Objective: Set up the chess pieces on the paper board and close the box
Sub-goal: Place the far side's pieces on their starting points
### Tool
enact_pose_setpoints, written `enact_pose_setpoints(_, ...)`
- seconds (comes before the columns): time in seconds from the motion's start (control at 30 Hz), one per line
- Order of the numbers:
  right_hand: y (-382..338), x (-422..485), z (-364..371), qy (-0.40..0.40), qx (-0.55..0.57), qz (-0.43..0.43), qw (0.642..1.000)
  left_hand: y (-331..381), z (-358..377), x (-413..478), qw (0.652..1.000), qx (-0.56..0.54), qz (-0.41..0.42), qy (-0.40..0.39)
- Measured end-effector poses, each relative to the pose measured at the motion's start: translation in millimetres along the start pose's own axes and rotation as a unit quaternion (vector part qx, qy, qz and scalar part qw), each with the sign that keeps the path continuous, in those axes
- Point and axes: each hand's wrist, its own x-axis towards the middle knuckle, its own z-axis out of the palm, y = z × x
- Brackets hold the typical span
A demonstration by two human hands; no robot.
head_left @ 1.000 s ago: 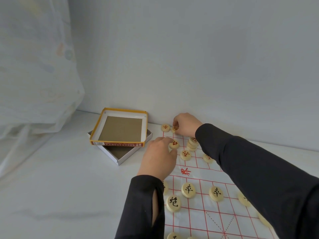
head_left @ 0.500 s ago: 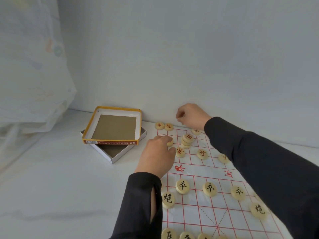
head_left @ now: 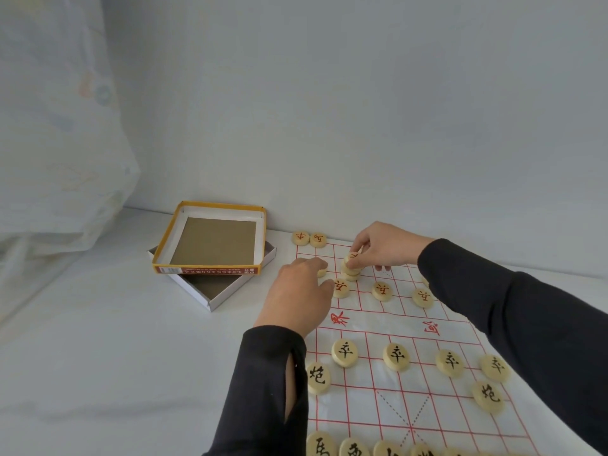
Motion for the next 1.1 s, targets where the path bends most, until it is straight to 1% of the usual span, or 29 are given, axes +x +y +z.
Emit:
enact_pose_setpoints(0.1,-0.8,0.7,-3.3,-0.001,-0.004,-0.001,1.000,-0.4,0.6,0.3,1.000,0.003,0.004,-0.001)
enact_pose_setpoints(0.17,0.2,-0.3,-9.6,0.011,0.012,0.003,1.000,-0.7,0.7,0.5,1.000,0.002,0.004,-0.002)
enact_pose_setpoints(0.23,1.5,-2.0,-17.1,0.034,0.061,0.010,0.998,-1.0,1.1,0.8,1.000,0.003,0.003,-0.001)
enact_pose_setpoints(0.33,5.8,-2.0,-23.7,0.051,0.163,0.031,0.985,-0.6,2.0,0.4,1.000,0.004,0.001,-0.006)
enact_pose_setpoints(0.4,9.6,-1.2,-24.0,0.046,0.185,0.038,0.981,0.5,2.4,0.3,1.000,0.005,0.000,-0.009)
enact_pose_setpoints(0.47,11.0,1.0,-22.6,0.047,0.175,0.040,0.983,1.2,2.3,0.4,1.000,0.006,0.000,-0.011)
enact_pose_setpoints(0.57,6.9,4.9,-23.3,0.069,0.129,0.051,0.988,0.9,2.7,0.4,1.000,0.006,0.000,-0.013)
enact_pose_setpoints(0.83,-16.0,23.7,-11.4,0.059,0.168,0.086,0.980,1.0,4.0,1.2,1.000,0.011,-0.002,-0.015)
enact_pose_setpoints(0.9,-17.5,30.7,-4.4,0.059,0.215,0.113,0.968,1.1,4.0,0.6,1.000,0.009,0.001,-0.014)
enact_pose_setpoints(1.03,-17.1,42.0,4.0,0.077,0.316,0.171,0.930,2.7,3.1,-0.5,1.000,0.005,0.008,-0.003)
enact_pose_setpoints(1.1,-17.8,45.9,6.5,0.078,0.352,0.187,0.914,3.4,2.9,-1.0,1.000,0.003,0.010,0.002)
